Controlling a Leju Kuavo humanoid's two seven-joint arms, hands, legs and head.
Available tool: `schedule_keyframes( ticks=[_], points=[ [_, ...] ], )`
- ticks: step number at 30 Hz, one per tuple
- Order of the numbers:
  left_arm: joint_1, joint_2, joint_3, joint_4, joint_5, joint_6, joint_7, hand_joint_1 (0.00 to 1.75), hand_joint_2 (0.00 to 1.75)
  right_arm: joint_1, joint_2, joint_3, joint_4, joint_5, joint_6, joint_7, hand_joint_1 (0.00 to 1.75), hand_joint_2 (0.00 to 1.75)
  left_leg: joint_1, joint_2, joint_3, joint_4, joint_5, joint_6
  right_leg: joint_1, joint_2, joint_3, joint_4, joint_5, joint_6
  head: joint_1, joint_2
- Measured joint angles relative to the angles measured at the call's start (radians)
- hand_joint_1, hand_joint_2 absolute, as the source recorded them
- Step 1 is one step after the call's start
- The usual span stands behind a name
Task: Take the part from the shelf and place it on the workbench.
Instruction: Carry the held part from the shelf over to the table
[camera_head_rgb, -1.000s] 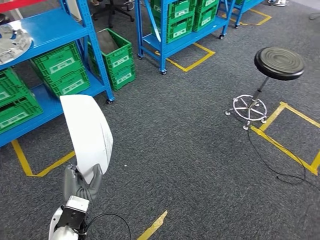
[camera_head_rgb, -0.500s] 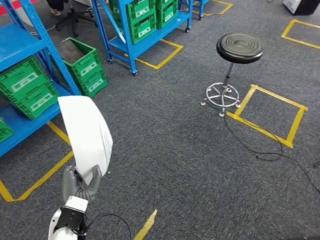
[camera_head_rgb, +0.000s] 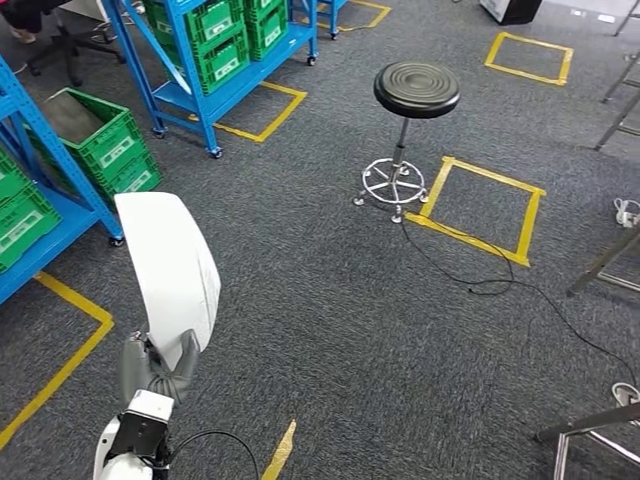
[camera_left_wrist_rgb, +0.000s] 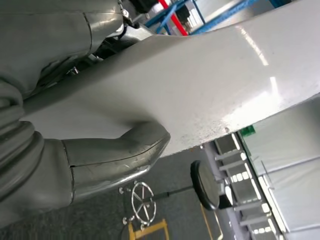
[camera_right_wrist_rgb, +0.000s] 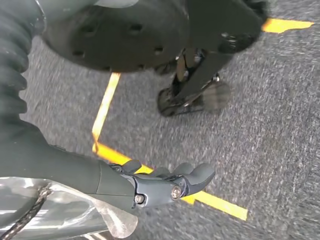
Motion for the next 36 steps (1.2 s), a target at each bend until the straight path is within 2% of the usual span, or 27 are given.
schedule_keyframes(
  ticks=[1, 2, 3, 4, 5, 7, 8, 9, 11, 13, 15, 16, 17, 18, 19, 20, 22, 24, 26, 27, 28, 30, 32, 33, 34, 35, 36],
  points=[
    [0.002, 0.0, 0.001, 0.0, 0.0, 0.0, 0.0, 1.75, 1.75, -0.003, 0.0, 0.001, 0.0, 0.0, 0.001, -0.002, 0.0, 1.75, -0.001, 0.016, 0.0, 0.0, 0.0, 0.0, -0.002, -0.009, -0.031, 0.063, -0.025, 0.004, 0.0, 0.0],
    [0.002, 0.0, 0.002, 0.0, -0.001, 0.0, 0.0, 1.75, 1.75, -0.005, 0.0, 0.003, 0.0, 0.0, 0.002, -0.003, 0.0, 1.75, -0.001, 0.031, 0.0, 0.0, -0.001, 0.0, -0.004, -0.013, -0.047, 0.098, -0.032, 0.007, 0.0, 0.0],
    [0.002, 0.0, 0.002, 0.0, -0.002, -0.001, 0.0, 1.75, 1.75, -0.005, 0.0, 0.004, 0.0, 0.0, 0.003, -0.004, 0.0, 1.75, -0.001, 0.044, 0.001, 0.0, -0.002, -0.001, -0.007, -0.017, -0.043, 0.094, -0.02, 0.009, 0.0, 0.0],
    [0.002, 0.0, 0.003, 0.0, -0.002, -0.001, 0.0, 1.75, 1.75, -0.005, 0.0, 0.006, 0.0, 0.0, 0.003, -0.004, 0.0, 1.75, -0.001, 0.056, 0.002, 0.001, -0.004, -0.003, -0.01, -0.022, -0.016, 0.05, 0.008, 0.01, 0.0, 0.0],
    [0.002, 0.0, 0.003, 0.0, -0.002, -0.001, 0.0, 1.75, 1.75, -0.003, 0.0, 0.007, 0.0, 0.0, 0.003, -0.004, 0.0, 1.75, -0.001, 0.066, 0.005, 0.001, -0.006, -0.006, -0.012, -0.037, 0.026, -0.023, 0.044, 0.011, 0.0, 0.0],
    [0.002, 0.0, 0.005, -0.001, -0.002, -0.001, 0.0, 1.75, 1.75, -0.004, 0.0, 0.009, 0.0, 0.0, 0.003, -0.004, 0.0, 1.75, -0.006, 0.082, 0.009, 0.004, -0.013, -0.017, -0.01, -0.074, 0.104, -0.157, 0.086, 0.005, 0.0, 0.0],
    [0.002, 0.0, 0.006, -0.001, -0.002, -0.001, 0.0, 1.75, 1.75, -0.006, 0.001, 0.01, 0.0, 0.0, 0.003, -0.004, 0.0, 1.75, -0.009, 0.09, 0.011, 0.005, -0.015, -0.023, -0.008, -0.084, 0.124, -0.19, 0.091, -0.002, -0.001, 0.0],
    [0.002, 0.0, 0.007, -0.002, -0.002, -0.001, 0.0, 1.75, 1.75, -0.007, 0.001, 0.011, 0.0, 0.0, 0.003, -0.004, 0.0, 1.75, -0.012, 0.099, 0.013, 0.006, -0.017, -0.028, -0.005, -0.082, 0.127, -0.199, 0.09, -0.009, -0.003, 0.0],
    [0.001, 0.0, 0.007, -0.003, -0.002, -0.001, 0.0, 1.75, 1.75, -0.005, 0.001, 0.013, 0.0, 0.0, 0.003, -0.004, 0.0, 1.75, -0.008, 0.109, 0.017, 0.009, -0.023, -0.037, -0.005, -0.059, 0.125, -0.198, 0.092, -0.024, -0.007, 0.0],
    [0.0, 0.0, 0.007, -0.003, -0.002, -0.001, 0.0, 1.75, 1.75, -0.002, 0.001, 0.014, 0.0, 0.0, 0.003, -0.004, 0.0, 1.75, -0.003, 0.073, 0.004, 0.053, -0.059, -0.045, -0.007, -0.038, 0.127, -0.2, 0.095, -0.035, -0.01, 0.0],
    [0.001, 0.0, 0.008, -0.004, -0.002, -0.001, 0.0, 1.75, 1.75, -0.004, 0.001, 0.015, 0.0, 0.0, 0.003, -0.004, 0.0, 1.75, -0.001, 0.023, -0.049, 0.177, -0.126, -0.046, -0.006, -0.015, 0.127, -0.201, 0.096, -0.043, -0.014, 0.0],
    [0.003, 0.0, 0.008, -0.004, -0.002, -0.001, 0.0, 1.75, 1.75, -0.005, 0.001, 0.015, 0.0, 0.0, 0.003, -0.004, 0.0, 1.75, -0.002, 0.012, -0.082, 0.247, -0.154, -0.044, -0.003, -0.002, 0.127, -0.2, 0.096, -0.046, -0.016, 0.0],
    [0.004, 0.0, 0.008, -0.003, -0.003, -0.001, 0.0, 1.75, 1.75, -0.006, 0.001, 0.015, 0.0, 0.0, 0.003, -0.005, 0.0, 1.75, -0.003, 0.007, -0.105, 0.293, -0.164, -0.042, -0.001, 0.013, 0.128, -0.2, 0.096, -0.047, -0.016, 0.0],
    [0.005, 0.001, 0.008, -0.003, -0.003, -0.001, 0.0, 1.75, 1.75, -0.005, 0.001, 0.015, 0.0, 0.0, 0.003, -0.006, 0.0, 1.75, -0.004, 0.005, -0.113, 0.303, -0.152, -0.037, 0.002, 0.027, 0.129, -0.2, 0.096, -0.048, -0.016, 0.0],
    [0.004, 0.001, 0.009, -0.003, -0.004, -0.001, -0.001, 1.75, 1.75, -0.004, 0.001, 0.015, 0.0, 0.0, 0.004, -0.007, 0.0, 1.75, -0.006, 0.001, -0.103, 0.271, -0.12, -0.032, 0.004, 0.042, 0.132, -0.2, 0.095, -0.049, -0.016, 0.0],
    [0.004, 0.001, 0.009, -0.003, -0.005, -0.001, -0.001, 1.75, 1.75, -0.003, 0.001, 0.016, 0.0, 0.0, 0.004, -0.009, 0.0, 1.75, -0.007, -0.01, -0.079, 0.209, -0.076, -0.025, 0.005, 0.056, 0.135, -0.199, 0.095, -0.049, -0.016, 0.0],
    [0.002, 0.001, 0.009, -0.004, -0.008, -0.002, -0.002, 1.75, 1.75, -0.005, 0.001, 0.016, 0.0, 0.0, 0.006, -0.012, 0.0, 1.75, -0.008, -0.058, -0.029, 0.085, -0.016, -0.012, 0.006, 0.082, 0.137, -0.198, 0.094, -0.046, -0.014, 0.0],
    [0.001, 0.001, 0.009, -0.004, -0.01, -0.003, -0.004, 1.75, 1.75, -0.008, 0.002, 0.016, 0.0, 0.0, 0.006, -0.015, 0.0, 1.75, -0.01, -0.086, -0.01, 0.033, -0.011, -0.008, 0.001, 0.103, 0.126, -0.197, 0.097, -0.038, -0.013, 0.0],
    [-0.001, 0.001, 0.009, -0.005, -0.01, -0.006, -0.005, 1.75, 1.75, -0.005, 0.002, 0.016, 0.0, 0.0, 0.007, -0.016, 0.0, 1.75, -0.01, -0.069, -0.006, 0.015, -0.011, -0.005, -0.004, 0.118, 0.114, -0.198, 0.101, -0.026, -0.014, 0.0],
    [-0.002, 0.0, 0.01, -0.006, -0.01, -0.006, -0.005, 1.75, 1.75, -0.002, 0.002, 0.016, 0.0, 0.0, 0.008, -0.017, 0.0, 1.75, -0.009, -0.057, -0.002, 0.007, -0.007, -0.001, -0.003, 0.105, 0.107, -0.19, 0.095, -0.02, -0.013, 0.0],
    [-0.003, -0.001, 0.01, -0.006, -0.01, -0.007, -0.005, 1.75, 1.75, -0.001, 0.002, 0.016, 0.0, -0.001, 0.009, -0.017, 0.0, 1.75, -0.007, -0.043, 0.002, -0.001, -0.004, 0.003, -0.002, 0.08, 0.093, -0.166, 0.079, -0.015, -0.011, 0.0],
    [-0.002, -0.003, 0.012, -0.006, -0.01, -0.006, -0.006, 1.75, 1.75, -0.004, 0.002, 0.017, 0.0, -0.001, 0.014, -0.018, 0.0, 1.75, -0.008, -0.014, 0.006, -0.008, -0.002, 0.009, 0.0, 0.018, 0.038, -0.06, 0.023, -0.007, -0.008, 0.0],
    [0.0, -0.004, 0.014, -0.006, -0.011, -0.004, -0.004, 1.75, 1.75, -0.007, 0.002, 0.018, 0.0, -0.001, 0.018, -0.018, 0.0, 1.75, -0.01, 0.016, 0.006, -0.007, -0.004, 0.01, -0.004, -0.007, -0.022, 0.057, -0.02, 0.001, -0.008, 0.0],
    [0.0, -0.004, 0.014, -0.006, -0.012, -0.003, -0.001, 1.75, 1.75, -0.007, 0.002, 0.019, 0.0, -0.001, 0.019, -0.018, 0.0, 1.75, -0.01, 0.031, 0.007, -0.007, -0.005, 0.009, -0.006, -0.012, -0.032, 0.076, -0.018, 0.004, -0.008, 0.0],
    [-0.001, -0.004, 0.015, -0.006, -0.014, -0.002, 0.002, 1.75, 1.75, -0.005, 0.003, 0.021, 0.0, -0.001, 0.019, -0.017, 0.0, 1.75, -0.01, 0.043, 0.008, -0.007, -0.007, 0.008, -0.007, -0.017, -0.021, 0.055, 0.003, 0.005, -0.008, 0.0],
    [-0.002, -0.005, 0.015, -0.006, -0.016, -0.001, 0.006, 1.75, 1.75, -0.005, 0.003, 0.022, 0.0, 0.0, 0.02, -0.017, 0.0, 1.75, -0.01, 0.055, 0.01, -0.007, -0.009, 0.006, -0.008, -0.027, 0.01, -0.002, 0.036, 0.005, -0.007, 0.0],
    [-0.003, -0.005, 0.016, -0.006, -0.018, -0.001, 0.01, 1.75, 1.75, -0.005, 0.003, 0.023, 0.0, 0.0, 0.02, -0.016, 0.0, 1.75, -0.011, 0.065, 0.014, -0.007, -0.012, 0.002, -0.007, -0.049, 0.051, -0.076, 0.067, 0.003, -0.007, 0.0]
  ],
)
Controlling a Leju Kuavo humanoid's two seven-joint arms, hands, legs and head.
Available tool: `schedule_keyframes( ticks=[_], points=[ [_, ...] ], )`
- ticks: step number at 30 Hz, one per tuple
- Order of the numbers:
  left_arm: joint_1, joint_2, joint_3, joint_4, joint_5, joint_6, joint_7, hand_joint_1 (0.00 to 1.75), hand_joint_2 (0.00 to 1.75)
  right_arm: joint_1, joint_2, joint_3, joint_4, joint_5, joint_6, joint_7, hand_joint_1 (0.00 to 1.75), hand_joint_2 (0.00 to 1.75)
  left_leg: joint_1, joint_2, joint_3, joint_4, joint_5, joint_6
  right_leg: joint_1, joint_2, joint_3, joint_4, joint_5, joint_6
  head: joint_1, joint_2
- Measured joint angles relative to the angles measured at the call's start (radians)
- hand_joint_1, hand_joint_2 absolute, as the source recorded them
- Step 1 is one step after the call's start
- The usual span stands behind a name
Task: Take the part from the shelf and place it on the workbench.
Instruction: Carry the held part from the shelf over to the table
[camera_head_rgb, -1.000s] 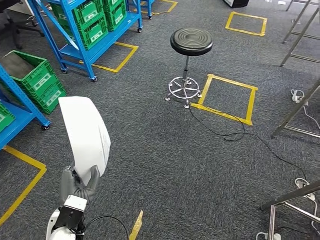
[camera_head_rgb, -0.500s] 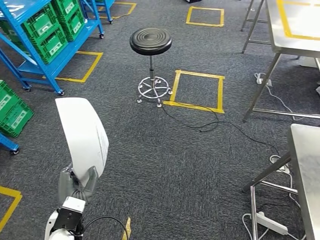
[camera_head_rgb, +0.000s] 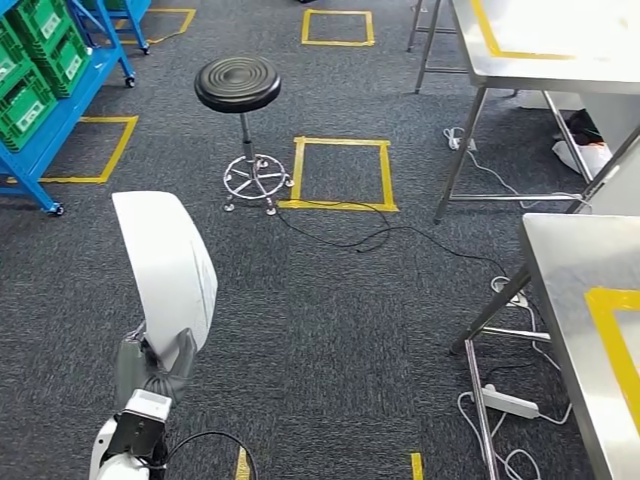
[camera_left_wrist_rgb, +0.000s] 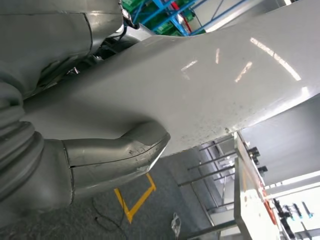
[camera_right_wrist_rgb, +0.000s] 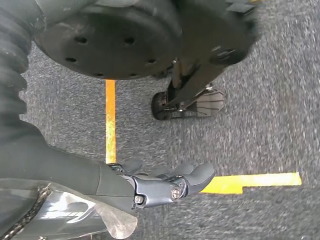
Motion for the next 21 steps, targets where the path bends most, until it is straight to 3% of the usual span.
schedule_keyframes(
  ticks=[2, 3, 5, 6, 8, 10, 11, 12, 13, 14, 16, 17, 19, 21],
  points=[
    [-0.003, -0.001, 0.001, 0.0, -0.003, 0.002, 0.008, 1.75, 1.75, -0.003, 0.0, 0.002, 0.0, 0.0, 0.001, 0.001, 0.0, 1.75, -0.005, 0.018, 0.004, 0.003, -0.007, -0.01, 0.005, -0.033, 0.063, -0.11, 0.031, -0.01, -0.001, 0.0],
    [-0.006, -0.001, 0.001, 0.0, -0.004, 0.003, 0.011, 1.75, 1.75, -0.004, 0.0, 0.003, 0.0, 0.0, 0.001, 0.002, 0.0, 1.75, -0.008, 0.028, 0.005, 0.004, -0.009, -0.015, 0.009, -0.039, 0.073, -0.129, 0.032, -0.016, -0.002, 0.0],
    [-0.011, -0.002, 0.002, 0.001, -0.005, 0.005, 0.015, 1.75, 1.75, -0.002, 0.0, 0.007, 0.0, 0.0, 0.0, 0.004, 0.0, 1.75, -0.009, 0.045, 0.007, 0.005, -0.012, -0.024, 0.011, -0.018, 0.072, -0.132, 0.034, -0.03, -0.003, 0.0],
    [-0.014, -0.003, 0.002, 0.001, -0.005, 0.005, 0.017, 1.75, 1.75, 0.001, 0.0, 0.008, 0.0, 0.0, 0.0, 0.005, 0.0, 1.75, -0.006, 0.038, 0.007, 0.011, -0.019, -0.029, 0.01, -0.008, 0.073, -0.134, 0.037, -0.035, -0.004, 0.0],
    [-0.019, -0.005, 0.004, 0.002, -0.004, 0.005, 0.023, 1.75, 1.75, 0.002, 0.0, 0.009, 0.0, 0.0, -0.001, 0.006, 0.0, 1.75, -0.001, -0.006, -0.016, 0.073, -0.062, -0.039, 0.006, 0.014, 0.075, -0.139, 0.041, -0.048, -0.009, 0.0],
    [-0.019, -0.004, 0.005, 0.006, 0.002, 0.002, 0.028, 1.75, 1.75, -0.001, 0.0, 0.009, 0.0, 0.0, -0.002, 0.006, 0.0, 1.75, 0.002, -0.05, -0.078, 0.21, -0.127, -0.043, 0.007, 0.038, 0.074, -0.139, 0.043, -0.054, -0.013, 0.0],
    [-0.019, -0.004, 0.006, 0.009, 0.005, 0.001, 0.029, 1.75, 1.75, -0.001, 0.0, 0.01, 0.0, 0.0, -0.002, 0.006, 0.0, 1.75, 0.002, -0.057, -0.108, 0.271, -0.148, -0.043, 0.008, 0.051, 0.074, -0.139, 0.043, -0.056, -0.013, 0.0],
    [-0.019, -0.004, 0.006, 0.012, 0.008, 0.001, 0.03, 1.75, 1.75, 0.0, 0.0, 0.01, 0.0, 0.0, -0.002, 0.006, 0.0, 1.75, 0.002, -0.06, -0.126, 0.303, -0.149, -0.043, 0.008, 0.066, 0.074, -0.139, 0.043, -0.056, -0.014, 0.0],
    [-0.019, -0.004, 0.006, 0.015, 0.009, 0.001, 0.029, 1.75, 1.75, 0.001, 0.0, 0.01, 0.0, 0.0, -0.002, 0.007, 0.0, 1.75, 0.002, -0.061, -0.126, 0.296, -0.13, -0.041, 0.009, 0.08, 0.075, -0.138, 0.043, -0.056, -0.013, 0.0],
    [-0.02, -0.005, 0.006, 0.018, 0.01, 0.002, 0.028, 1.75, 1.75, 0.002, 0.0, 0.01, 0.0, 0.0, -0.002, 0.007, 0.0, 1.75, 0.002, -0.067, -0.108, 0.251, -0.094, -0.039, 0.009, 0.094, 0.077, -0.137, 0.043, -0.056, -0.013, 0.0],
    [-0.022, -0.005, 0.007, 0.022, 0.012, 0.003, 0.026, 1.75, 1.75, 0.002, 0.0, 0.012, 0.0, 0.0, -0.001, 0.009, 0.0, 1.75, 0.006, -0.105, -0.051, 0.116, -0.021, -0.033, 0.01, 0.12, 0.077, -0.133, 0.043, -0.052, -0.013, 0.0],
    [-0.024, -0.005, 0.007, 0.023, 0.014, 0.003, 0.025, 1.75, 1.75, 0.0, 0.0, 0.013, 0.0, 0.0, -0.001, 0.009, 0.0, 1.75, 0.007, -0.124, -0.031, 0.064, -0.004, -0.03, 0.01, 0.132, 0.073, -0.13, 0.043, -0.048, -0.013, 0.0],
    [-0.026, -0.006, 0.007, 0.027, 0.017, 0.002, 0.023, 1.75, 1.75, 0.0, 0.0, 0.016, 0.0, -0.001, -0.001, 0.011, 0.0, 1.75, 0.006, -0.138, -0.018, 0.027, -0.002, -0.025, 0.008, 0.152, 0.062, -0.127, 0.047, -0.036, -0.013, 0.0],
    [-0.029, -0.008, 0.008, 0.031, 0.019, -0.001, 0.023, 1.75, 1.75, 0.006, 0.0, 0.017, 0.0, -0.001, 0.0, 0.013, 0.0, 1.75, 0.005, -0.119, -0.016, 0.017, 0.001, -0.014, 0.004, 0.157, 0.048, -0.126, 0.048, -0.024, -0.013, 0.0]
  ],
)
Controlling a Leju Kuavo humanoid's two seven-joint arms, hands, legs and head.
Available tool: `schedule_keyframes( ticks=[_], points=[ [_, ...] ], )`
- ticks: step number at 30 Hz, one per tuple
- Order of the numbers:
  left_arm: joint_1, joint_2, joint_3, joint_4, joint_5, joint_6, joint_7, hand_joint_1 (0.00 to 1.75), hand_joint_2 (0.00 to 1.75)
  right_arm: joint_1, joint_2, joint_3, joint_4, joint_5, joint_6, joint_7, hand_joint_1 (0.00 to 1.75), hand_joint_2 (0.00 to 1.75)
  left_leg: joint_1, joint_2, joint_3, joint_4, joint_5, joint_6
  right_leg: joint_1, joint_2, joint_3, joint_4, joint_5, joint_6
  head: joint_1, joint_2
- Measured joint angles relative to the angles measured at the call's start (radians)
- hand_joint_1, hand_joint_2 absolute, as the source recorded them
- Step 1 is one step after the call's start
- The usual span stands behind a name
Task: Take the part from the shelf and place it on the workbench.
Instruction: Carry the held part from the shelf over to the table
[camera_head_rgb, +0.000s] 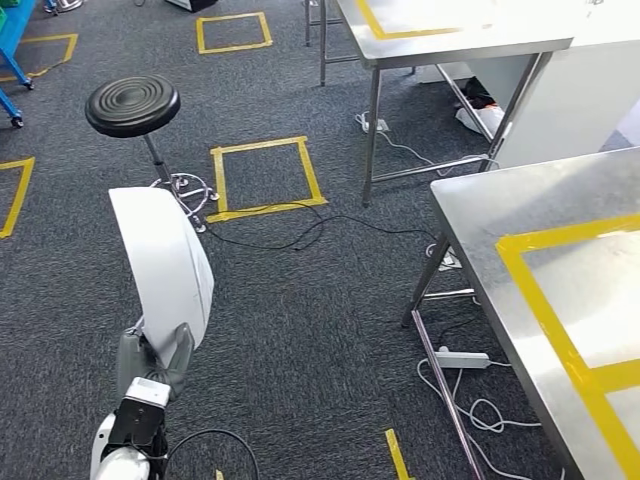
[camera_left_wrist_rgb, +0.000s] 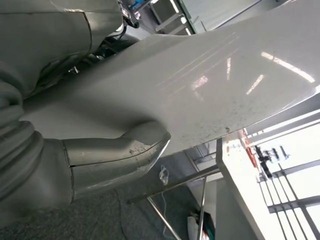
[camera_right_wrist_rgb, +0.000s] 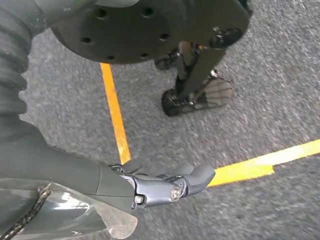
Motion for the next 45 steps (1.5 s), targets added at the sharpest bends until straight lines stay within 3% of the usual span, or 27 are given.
schedule_keyframes(
  ticks=[2, 4, 6, 7, 9, 10, 12, 13, 15, 17, 19, 20, 22, 24, 26, 28, 29, 30, 32, 34, 36, 37, 38, 39, 42, 43, 45],
  points=[
    [-0.002, -0.002, 0.0, 0.002, 0.0, -0.005, 0.0, 1.75, 1.75, 0.003, 0.0, 0.001, 0.0, 0.0, 0.0, 0.002, 0.0, 1.75, 0.002, 0.025, 0.004, -0.012, 0.007, 0.013, 0.002, -0.046, -0.03, 0.051, -0.035, 0.009, 0.005, 0.0],
    [-0.001, -0.001, 0.001, 0.005, 0.0, -0.008, 0.001, 1.75, 1.75, 0.0, 0.0, 0.001, 0.0, 0.0, 0.001, 0.002, 0.0, 1.75, 0.0, 0.053, 0.004, -0.016, 0.008, 0.02, 0.002, -0.101, -0.088, 0.171, -0.1, 0.016, 0.01, 0.0],
    [0.0, -0.001, 0.002, 0.01, -0.002, -0.009, 0.003, 1.75, 1.75, -0.004, 0.0, 0.001, 0.0, 0.0, 0.002, 0.002, 0.0, 1.75, -0.001, 0.082, 0.004, -0.015, 0.006, 0.02, -0.002, -0.116, -0.131, 0.266, -0.134, 0.023, 0.009, 0.0],
    [0.0, -0.001, 0.002, 0.011, -0.004, -0.008, 0.003, 1.75, 1.75, -0.005, 0.0, 0.001, 0.0, 0.0, 0.002, 0.002, 0.0, 1.75, -0.001, 0.095, 0.004, -0.015, 0.005, 0.019, -0.003, -0.12, -0.128, 0.267, -0.125, 0.026, 0.009, 0.0],
    [0.0, -0.001, 0.003, 0.013, -0.007, -0.007, 0.003, 1.75, 1.75, -0.005, 0.0, 0.001, 0.0, 0.0, 0.001, 0.003, 0.0, 1.75, -0.001, 0.117, 0.008, -0.015, 0.001, 0.014, -0.006, -0.143, -0.064, 0.161, -0.068, 0.027, 0.01, 0.0],
    [0.0, -0.001, 0.003, 0.013, -0.008, -0.006, 0.004, 1.75, 1.75, -0.005, 0.0, 0.001, 0.0, 0.0, 0.001, 0.004, 0.0, 1.75, -0.004, 0.127, 0.011, -0.013, -0.002, 0.009, -0.003, -0.169, -0.023, 0.09, -0.044, 0.025, 0.01, 0.0],
    [0.0, 0.0, 0.004, 0.014, -0.011, -0.004, 0.004, 1.75, 1.75, -0.008, 0.0, 0.002, 0.0, 0.0, 0.001, 0.004, 0.0, 1.75, -0.01, 0.144, 0.015, -0.01, -0.007, -0.001, 0.001, -0.2, 0.028, 0.003, -0.022, 0.014, 0.008, 0.0],
    [0.0, 0.0, 0.004, 0.015, -0.011, -0.004, 0.004, 1.75, 1.75, -0.008, 0.0, 0.002, 0.0, 0.0, 0.001, 0.004, 0.0, 1.75, -0.013, 0.153, 0.016, -0.009, -0.009, -0.005, 0.004, -0.2, 0.033, -0.006, -0.025, 0.008, 0.007, 0.0],
    [0.0, 0.0, 0.004, 0.017, -0.012, -0.004, 0.004, 1.75, 1.75, -0.005, 0.0, 0.004, 0.0, 0.0, 0.001, 0.004, 0.0, 1.75, -0.01, 0.166, 0.021, -0.007, -0.015, -0.014, 0.003, -0.176, 0.032, -0.007, -0.022, -0.005, 0.006, 0.0],
    [0.0, 0.0, 0.005, 0.017, -0.013, -0.003, 0.003, 1.75, 1.75, -0.004, 0.0, 0.005, 0.001, 0.0, -0.001, 0.004, 0.0, 1.75, -0.005, 0.133, 0.008, 0.036, -0.047, -0.023, 0.0, -0.153, 0.035, -0.011, -0.018, -0.017, 0.002, 0.0],
    [0.002, 0.0, 0.005, 0.019, -0.013, -0.003, 0.003, 1.75, 1.75, -0.006, -0.001, 0.006, 0.001, 0.0, -0.001, 0.004, 0.0, 1.75, -0.001, 0.08, -0.046, 0.158, -0.11, -0.028, -0.001, -0.128, 0.036, -0.013, -0.016, -0.026, -0.004, 0.0],
    [0.004, 0.0, 0.006, 0.021, -0.013, -0.002, 0.003, 1.75, 1.75, -0.006, -0.001, 0.006, 0.001, 0.0, 0.0, 0.004, 0.0, 1.75, -0.001, 0.067, -0.08, 0.227, -0.136, -0.028, 0.0, -0.114, 0.036, -0.013, -0.016, -0.028, -0.005, 0.0],
    [0.006, 0.0, 0.007, 0.026, -0.013, -0.001, 0.003, 1.75, 1.75, -0.006, -0.001, 0.007, 0.001, 0.0, 0.0, 0.004, 0.0, 1.75, -0.001, 0.058, -0.114, 0.286, -0.137, -0.026, 0.002, -0.086, 0.038, -0.012, -0.016, -0.03, -0.005, 0.0],
    [0.005, 0.0, 0.008, 0.028, -0.013, 0.002, 0.003, 1.75, 1.75, -0.005, -0.001, 0.007, 0.001, 0.0, 0.001, 0.004, 0.0, 1.75, -0.001, 0.046, -0.082, 0.198, -0.066, -0.019, 0.003, -0.057, 0.041, -0.01, -0.016, -0.029, -0.005, 0.0],
    [0.0, 0.0, 0.008, 0.029, -0.018, 0.007, 0.003, 1.75, 1.75, -0.007, -0.001, 0.008, 0.001, 0.0, 0.003, 0.003, 0.0, 1.75, 0.001, 0.001, -0.029, 0.069, -0.007, -0.012, 0.004, -0.031, 0.038, -0.006, -0.017, -0.025, -0.004, 0.0],
    [-0.006, -0.001, 0.008, 0.03, -0.024, 0.012, 0.003, 1.75, 1.75, -0.009, -0.001, 0.008, 0.001, 0.0, 0.004, 0.002, 0.0, 1.75, 0.001, -0.026, -0.01, 0.015, 0.002, -0.008, 0.001, -0.011, 0.027, -0.003, -0.013, -0.015, -0.004, 0.0],
    [-0.01, -0.001, 0.009, 0.031, -0.026, 0.014, 0.003, 1.75, 1.75, -0.008, -0.001, 0.009, 0.001, 0.0, 0.004, 0.002, 0.0, 1.75, 0.0, -0.02, -0.01, 0.01, 0.001, -0.006, -0.001, -0.001, 0.021, -0.003, -0.01, -0.008, -0.004, 0.0],
    [-0.015, -0.002, 0.009, 0.031, -0.027, 0.016, 0.003, 1.75, 1.75, -0.006, -0.001, 0.009, 0.001, 0.0, 0.005, 0.002, 0.0, 1.75, 0.0, -0.009, -0.011, 0.007, 0.004, -0.001, -0.003, -0.001, 0.016, -0.003, -0.009, -0.001, -0.004, 0.0],
    [-0.022, -0.005, 0.01, 0.031, -0.029, 0.018, 0.003, 1.75, 1.75, -0.004, -0.001, 0.011, 0.001, 0.0, 0.005, 0.002, 0.0, 1.75, 0.002, 0.015, -0.008, -0.003, 0.01, 0.011, -0.001, -0.045, -0.005, 0.028, -0.03, 0.008, 0.0, 0.0],
    [-0.023, -0.008, 0.011, 0.032, -0.03, 0.02, 0.003, 1.75, 1.75, -0.009, -0.001, 0.014, 0.001, 0.0, 0.006, 0.002, 0.0, 1.75, 0.003, 0.043, -0.008, -0.008, 0.013, 0.017, 0.002, -0.102, -0.059, 0.133, -0.085, 0.013, 0.005, 0.0],
    [-0.023, -0.009, 0.013, 0.036, -0.033, 0.022, 0.003, 1.75, 1.75, -0.011, -0.001, 0.016, 0.001, 0.0, 0.008, 0.002, 0.0, 1.75, 0.001, 0.073, -0.009, -0.008, 0.012, 0.018, 0.0, -0.118, -0.118, 0.252, -0.131, 0.018, 0.005, 0.0],
    [-0.024, -0.01, 0.014, 0.038, -0.036, 0.024, 0.002, 1.75, 1.75, -0.011, -0.001, 0.016, 0.001, 0.0, 0.009, 0.002, 0.0, 1.75, 0.001, 0.087, -0.01, -0.008, 0.011, 0.019, -0.002, -0.12, -0.128, 0.272, -0.13, 0.021, 0.005, 0.0],
    [-0.025, -0.011, 0.014, 0.041, -0.039, 0.027, 0.001, 1.75, 1.75, -0.01, -0.001, 0.016, 0.001, 0.0, 0.01, 0.002, 0.0, 1.75, 0.001, 0.1, -0.009, -0.007, 0.01, 0.018, -0.003, -0.124, -0.117, 0.254, -0.111, 0.023, 0.005, 0.0],
    [-0.026, -0.012, 0.014, 0.043, -0.043, 0.03, 0.0, 1.75, 1.75, -0.009, -0.001, 0.016, 0.001, 0.0, 0.01, 0.002, 0.0, 1.75, 0.001, 0.111, -0.007, -0.007, 0.009, 0.016, -0.004, -0.133, -0.086, 0.198, -0.079, 0.023, 0.005, 0.0],
    [-0.034, -0.014, 0.014, 0.047, -0.052, 0.036, 0.002, 1.75, 1.75, -0.012, -0.001, 0.016, 0.001, 0.0, 0.011, 0.004, 0.0, 1.75, -0.006, 0.139, -0.003, -0.004, 0.002, 0.004, 0.001, -0.191, 0.017, 0.014, -0.02, 0.015, 0.006, 0.0],
    [-0.036, -0.015, 0.013, 0.049, -0.055, 0.035, 0.007, 1.75, 1.75, -0.013, -0.001, 0.017, 0.001, 0.0, 0.012, 0.005, 0.0, 1.75, -0.009, 0.147, -0.001, -0.002, 0.001, -0.001, 0.003, -0.198, 0.027, -0.005, -0.021, 0.01, 0.005, 0.0],
    [-0.04, -0.015, 0.011, 0.05, -0.062, 0.029, 0.023, 1.75, 1.75, -0.012, -0.001, 0.017, 0.001, 0.0, 0.013, 0.006, 0.0, 1.75, -0.01, 0.166, 0.002, -0.001, -0.002, -0.011, 0.005, -0.177, 0.025, -0.005, -0.019, -0.002, 0.004, 0.0]
  ],
)
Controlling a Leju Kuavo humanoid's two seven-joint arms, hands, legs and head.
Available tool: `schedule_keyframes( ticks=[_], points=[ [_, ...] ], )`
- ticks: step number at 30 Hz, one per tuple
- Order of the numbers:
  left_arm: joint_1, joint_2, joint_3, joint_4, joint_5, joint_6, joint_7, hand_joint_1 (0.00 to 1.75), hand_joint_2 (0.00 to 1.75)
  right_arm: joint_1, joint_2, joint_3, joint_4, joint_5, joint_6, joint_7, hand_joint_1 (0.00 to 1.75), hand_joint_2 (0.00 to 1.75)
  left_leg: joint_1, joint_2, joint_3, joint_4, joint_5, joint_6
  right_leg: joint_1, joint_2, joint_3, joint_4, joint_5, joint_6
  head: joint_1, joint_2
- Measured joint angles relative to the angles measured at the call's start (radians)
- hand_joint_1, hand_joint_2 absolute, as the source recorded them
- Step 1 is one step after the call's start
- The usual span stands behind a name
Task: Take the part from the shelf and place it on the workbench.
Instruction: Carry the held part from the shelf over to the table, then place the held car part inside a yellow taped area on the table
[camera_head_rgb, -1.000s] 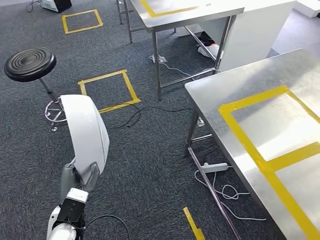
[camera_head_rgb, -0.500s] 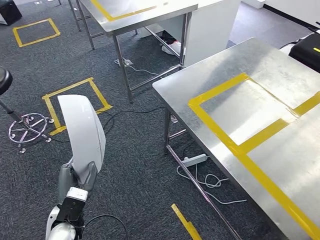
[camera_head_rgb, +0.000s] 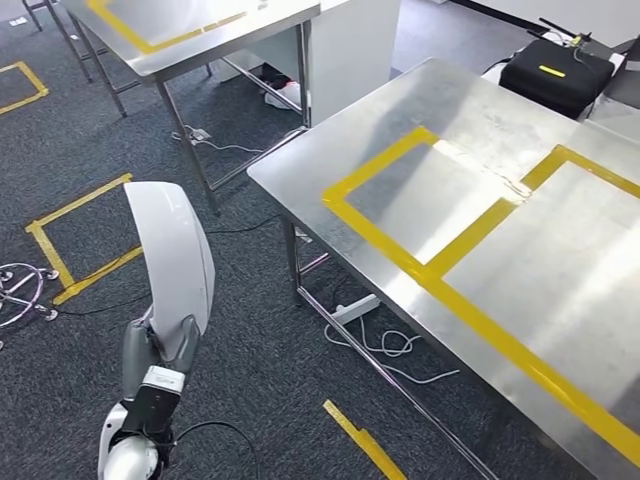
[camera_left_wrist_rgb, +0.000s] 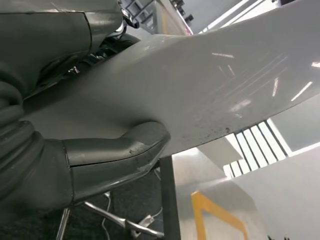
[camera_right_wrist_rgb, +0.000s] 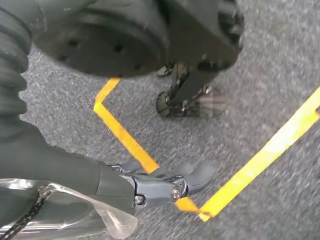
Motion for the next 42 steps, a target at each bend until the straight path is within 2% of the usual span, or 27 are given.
schedule_keyframes(
  ticks=[1, 3, 5, 6, 7, 8, 9, 11, 13, 15, 16, 18, 20, 22, 23, 24, 25, 27, 29, 31, 33, 35, 37, 38, 39, 40, 42],
  points=[
    [-0.002, 0.0, -0.001, 0.001, -0.004, -0.004, 0.009, 1.75, 1.75, 0.002, 0.0, 0.0, 0.0, 0.0, 0.001, 0.001, 0.0, 1.75, 0.002, -0.003, 0.001, 0.005, -0.006, -0.006, -0.001, 0.011, 0.0, -0.001, 0.002, -0.006, 0.0, 0.0],
    [-0.004, 0.001, -0.003, 0.003, -0.011, -0.011, 0.019, 1.75, 1.75, 0.004, 0.0, 0.001, 0.0, 0.0, 0.002, 0.002, 0.0, 1.75, 0.008, -0.044, -0.018, 0.062, -0.047, -0.016, -0.005, 0.033, 0.002, -0.004, 0.007, -0.017, -0.004, 0.0],
    [-0.003, 0.003, -0.003, 0.008, -0.014, -0.015, 0.023, 1.75, 1.75, 0.002, 0.0, 0.002, 0.0, 0.0, 0.004, 0.003, 0.0, 1.75, 0.011, -0.094, -0.077, 0.194, -0.115, -0.02, -0.005, 0.058, 0.0, -0.004, 0.009, -0.025, -0.009, 0.0],
    [-0.002, 0.004, -0.003, 0.011, -0.014, -0.017, 0.025, 1.75, 1.75, 0.002, 0.0, 0.003, 0.0, 0.0, 0.005, 0.003, 0.0, 1.75, 0.011, -0.103, -0.106, 0.256, -0.138, -0.02, -0.003, 0.072, -0.001, -0.004, 0.01, -0.027, -0.009, 0.0],
    [-0.002, 0.006, -0.003, 0.015, -0.014, -0.019, 0.027, 1.75, 1.75, 0.003, 0.0, 0.004, 0.0, 0.0, 0.005, 0.003, 0.0, 1.75, 0.011, -0.107, -0.124, 0.291, -0.142, -0.019, -0.002, 0.086, -0.001, -0.003, 0.011, -0.028, -0.01, 0.0],
    [-0.003, 0.006, -0.003, 0.018, -0.015, -0.022, 0.028, 1.75, 1.75, 0.004, 0.0, 0.006, 0.0, 0.0, 0.005, 0.003, 0.0, 1.75, 0.011, -0.109, -0.123, 0.286, -0.125, -0.015, 0.0, 0.1, -0.001, -0.002, 0.011, -0.028, -0.009, 0.0],
    [-0.004, 0.007, -0.003, 0.021, -0.017, -0.025, 0.031, 1.75, 1.75, 0.006, 0.0, 0.007, 0.0, 0.0, 0.006, 0.003, 0.0, 1.75, 0.01, -0.114, -0.105, 0.243, -0.092, -0.011, 0.001, 0.114, 0.0, -0.002, 0.011, -0.028, -0.009, 0.0],
    [-0.009, 0.007, -0.003, 0.026, -0.023, -0.032, 0.036, 1.75, 1.75, 0.006, 0.0, 0.008, 0.0, 0.0, 0.006, 0.004, 0.0, 1.75, 0.01, -0.154, -0.045, 0.105, -0.022, 0.002, 0.002, 0.14, -0.001, 0.001, 0.013, -0.025, -0.009, 0.0],
    [-0.016, 0.008, -0.003, 0.031, -0.031, -0.04, 0.04, 1.75, 1.75, 0.004, 0.0, 0.009, 0.0, 0.0, 0.006, 0.004, 0.0, 1.75, 0.01, -0.189, -0.011, 0.021, 0.003, 0.01, -0.001, 0.161, -0.01, 0.003, 0.016, -0.017, -0.008, 0.0],
    [-0.026, 0.007, -0.003, 0.037, -0.04, -0.045, 0.045, 1.75, 1.75, 0.006, 0.0, 0.009, 0.0, 0.0, 0.006, 0.004, 0.0, 1.75, 0.008, -0.182, -0.009, 0.009, 0.002, 0.014, -0.004, 0.181, -0.022, 0.002, 0.022, -0.003, -0.009, 0.0],
    [-0.032, 0.007, -0.004, 0.041, -0.044, -0.048, 0.049, 1.75, 1.75, 0.008, -0.001, 0.01, 0.001, 0.0, 0.006, 0.003, 0.0, 1.75, 0.009, -0.172, -0.009, 0.004, 0.005, 0.018, -0.005, 0.175, -0.027, 0.003, 0.022, 0.002, -0.008, 0.0],
    [-0.047, 0.005, -0.005, 0.048, -0.057, -0.053, 0.056, 1.75, 1.75, 0.009, -0.003, 0.012, 0.001, 0.0, 0.007, 0.003, 0.0, 1.75, 0.013, -0.148, -0.005, -0.008, 0.012, 0.029, -0.002, 0.127, -0.051, 0.04, -0.003, 0.01, -0.002, 0.0],
    [-0.061, 0.005, -0.006, 0.063, -0.074, -0.058, 0.066, 1.75, 1.75, 0.003, -0.004, 0.015, 0.001, 0.0, 0.01, 0.002, 0.0, 1.75, 0.012, -0.119, -0.005, -0.011, 0.013, 0.034, -0.002, 0.074, -0.106, 0.154, -0.064, 0.017, 0.005, 0.0],
    [-0.076, 0.005, -0.006, 0.083, -0.094, -0.06, 0.078, 1.75, 1.75, -0.001, -0.004, 0.019, 0.001, 0.001, 0.015, 0.001, 0.0, 1.75, 0.011, -0.089, -0.007, -0.011, 0.012, 0.035, -0.006, 0.06, -0.16, 0.266, -0.105, 0.025, 0.005, 0.0],
    [-0.087, 0.004, -0.007, 0.093, -0.106, -0.061, 0.084, 1.75, 1.75, -0.001, -0.005, 0.021, 0.001, 0.001, 0.017, 0.0, 0.0, 1.75, 0.011, -0.075, -0.007, -0.011, 0.011, 0.034, -0.009, 0.057, -0.163, 0.276, -0.1, 0.028, 0.005, 0.0],
    [-0.101, 0.004, -0.008, 0.103, -0.118, -0.061, 0.091, 1.75, 1.75, -0.001, -0.006, 0.024, 0.001, 0.001, 0.019, -0.001, 0.0, 1.75, 0.012, -0.063, -0.006, -0.01, 0.01, 0.032, -0.01, 0.052, -0.145, 0.247, -0.078, 0.03, 0.005, 0.0],
    [-0.118, 0.004, -0.009, 0.115, -0.131, -0.061, 0.098, 1.75, 1.75, -0.001, -0.008, 0.028, 0.001, 0.001, 0.021, -0.001, 0.0, 1.75, 0.012, -0.052, -0.004, -0.01, 0.008, 0.029, -0.012, 0.041, -0.11, 0.186, -0.045, 0.031, 0.006, 0.0],
    [-0.157, 0.003, -0.011, 0.142, -0.157, -0.063, 0.112, 1.75, 1.75, -0.003, -0.011, 0.033, 0.001, 0.002, 0.023, -0.001, 0.0, 1.75, 0.008, -0.035, 0.0, -0.007, 0.003, 0.021, -0.009, -0.003, -0.035, 0.054, -0.001, 0.029, 0.007, 0.0],
    [-0.194, 0.001, -0.012, 0.169, -0.184, -0.064, 0.123, 1.75, 1.75, -0.008, -0.012, 0.038, -0.001, 0.002, 0.026, -0.001, 0.0, 1.75, 0.0, -0.018, 0.002, -0.003, -0.001, 0.011, -0.004, -0.025, -0.006, 0.002, 0.004, 0.018, 0.006, 0.0],
    [-0.225, -0.003, -0.016, 0.195, -0.208, -0.064, 0.132, 1.75, 1.75, -0.01, -0.013, 0.043, -0.003, 0.002, 0.027, -0.001, 0.0, 1.75, 0.0, -0.003, 0.005, -0.001, -0.006, 0.002, -0.003, -0.002, -0.007, 0.002, 0.005, 0.004, 0.005, 0.0],
    [-0.252, -0.007, -0.021, 0.216, -0.229, -0.063, 0.139, 1.75, 1.75, -0.009, -0.015, 0.048, -0.004, 0.003, 0.027, -0.001, 0.0, 1.75, 0.007, -0.034, -0.003, 0.029, -0.031, -0.008, -0.006, 0.02, -0.007, 0.001, 0.008, -0.007, 0.002, 0.0],
    [-0.273, -0.01, -0.025, 0.238, -0.25, -0.061, 0.147, 1.75, 1.75, -0.012, -0.017, 0.053, -0.006, 0.003, 0.028, -0.001, 0.0, 1.75, 0.011, -0.087, -0.048, 0.138, -0.089, -0.014, -0.008, 0.044, -0.006, 0.0, 0.01, -0.015, -0.001, 0.0],
    [-0.286, -0.01, -0.029, 0.264, -0.269, -0.059, 0.158, 1.75, 1.75, -0.014, -0.018, 0.057, -0.01, 0.003, 0.029, -0.001, 0.0, 1.75, 0.012, -0.105, -0.114, 0.27, -0.136, -0.013, -0.006, 0.073, -0.005, 0.0, 0.01, -0.019, -0.002, 0.0],
    [-0.291, -0.011, -0.031, 0.276, -0.277, -0.059, 0.164, 1.75, 1.75, -0.013, -0.019, 0.058, -0.012, 0.003, 0.03, -0.001, 0.0, 1.75, 0.011, -0.107, -0.132, 0.299, -0.134, -0.011, -0.005, 0.089, -0.004, 0.0, 0.01, -0.02, -0.002, 0.0],
    [-0.298, -0.011, -0.034, 0.286, -0.284, -0.059, 0.169, 1.75, 1.75, -0.012, -0.02, 0.059, -0.013, 0.003, 0.03, 0.0, 0.0, 1.75, 0.011, -0.109, -0.134, 0.289, -0.111, -0.007, -0.003, 0.104, -0.003, 0.001, 0.01, -0.02, -0.002, 0.0],
    [-0.307, -0.011, -0.036, 0.295, -0.288, -0.059, 0.172, 1.75, 1.75, -0.011, -0.021, 0.06, -0.015, 0.003, 0.03, 0.0, 0.0, 1.75, 0.011, -0.115, -0.118, 0.24, -0.071, -0.002, -0.002, 0.119, -0.001, 0.002, 0.01, -0.02, -0.002, 0.0],
    [-0.325, -0.012, -0.04, 0.308, -0.293, -0.059, 0.178, 1.75, 1.75, -0.012, -0.021, 0.063, -0.019, 0.003, 0.031, 0.001, 0.0, 1.75, 0.011, -0.155, -0.067, 0.106, 0.004, 0.013, -0.001, 0.145, -0.001, 0.003, 0.01, -0.018, 0.0, 0.0]
  ],
)
